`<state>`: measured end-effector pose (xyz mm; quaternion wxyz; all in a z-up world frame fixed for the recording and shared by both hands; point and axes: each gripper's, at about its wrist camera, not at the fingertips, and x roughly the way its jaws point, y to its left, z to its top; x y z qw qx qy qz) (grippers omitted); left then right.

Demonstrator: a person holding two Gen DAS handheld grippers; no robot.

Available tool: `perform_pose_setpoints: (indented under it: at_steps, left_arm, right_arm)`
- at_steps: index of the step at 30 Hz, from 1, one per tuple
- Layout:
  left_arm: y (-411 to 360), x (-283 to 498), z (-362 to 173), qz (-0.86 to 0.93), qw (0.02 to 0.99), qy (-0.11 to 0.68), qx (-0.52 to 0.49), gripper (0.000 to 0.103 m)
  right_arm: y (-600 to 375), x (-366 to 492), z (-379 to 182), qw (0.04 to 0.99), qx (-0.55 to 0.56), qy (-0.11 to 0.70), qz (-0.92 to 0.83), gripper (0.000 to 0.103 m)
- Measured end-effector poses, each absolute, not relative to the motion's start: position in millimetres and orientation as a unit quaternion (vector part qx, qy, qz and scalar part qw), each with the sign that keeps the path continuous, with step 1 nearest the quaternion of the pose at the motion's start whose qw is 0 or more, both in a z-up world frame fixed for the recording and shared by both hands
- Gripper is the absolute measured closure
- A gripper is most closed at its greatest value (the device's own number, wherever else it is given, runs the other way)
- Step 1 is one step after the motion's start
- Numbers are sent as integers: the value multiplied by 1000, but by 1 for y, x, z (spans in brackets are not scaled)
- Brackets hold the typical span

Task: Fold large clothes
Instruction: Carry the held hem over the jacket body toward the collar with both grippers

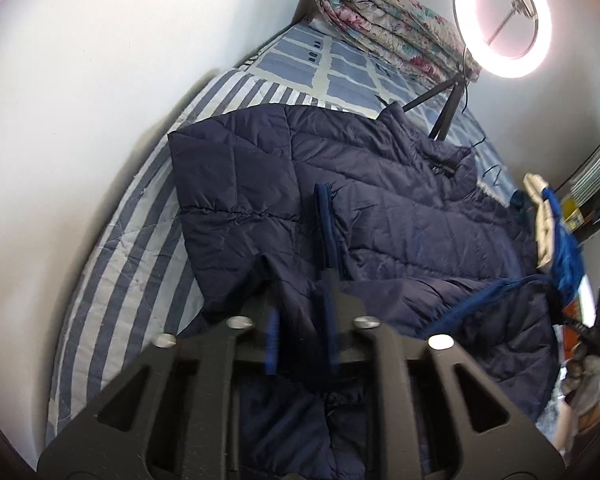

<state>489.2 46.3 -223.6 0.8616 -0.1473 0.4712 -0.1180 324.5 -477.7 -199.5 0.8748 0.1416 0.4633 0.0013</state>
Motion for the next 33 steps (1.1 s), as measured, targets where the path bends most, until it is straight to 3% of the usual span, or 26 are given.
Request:
perform_pose_setpoints:
  at_steps: [2,4,9,16,20,25,27,28,29,30,32,33]
  left_arm:
    - [53,490,-216,-136,860,462,-170,55]
    - [62,490,-204,-140,866,444,-184,44]
    - [75,484,-183,-151,881,422,-150,43]
    - [68,493,-218,-147,865,471,-95,43]
    - [60,504,-226,-154,862,471,-104,43]
    - [45,509,-232,-152,866,472,-67,45]
    - [39,510,-235,-148,867,474,-49,66]
    - [38,510,-236,-144,867,474,-42,71]
    - [36,511,-238,-140,868,476,-34,81]
    - [35,511,-239,-138,868,476,-29,92]
    - [33,510,-239,-136,872,471,-18,97]
    - [33,510,-237,-137,873,468,-16,100]
  right_arm:
    - [-484,320,-192,883,143,447,5,70]
    - [-491,314,-184,889,157,431,12,55]
    - [-510,296,-172,901,180,393,33,46]
    - [-495,303,-187,899,129,417,32,44]
    - [-482,319,-189,898,104,426,28,37]
    - [-478,336,-194,895,98,434,28,38]
    - [-477,340,-197,893,98,439,32,41]
    - [-475,342,-200,891,97,442,37,51]
    - [-473,344,-202,888,96,448,44,67]
    - [-471,347,-205,886,92,452,46,73]
    - [-463,347,-207,886,73,456,43,93]
    - [-459,346,-207,886,61,458,40,97]
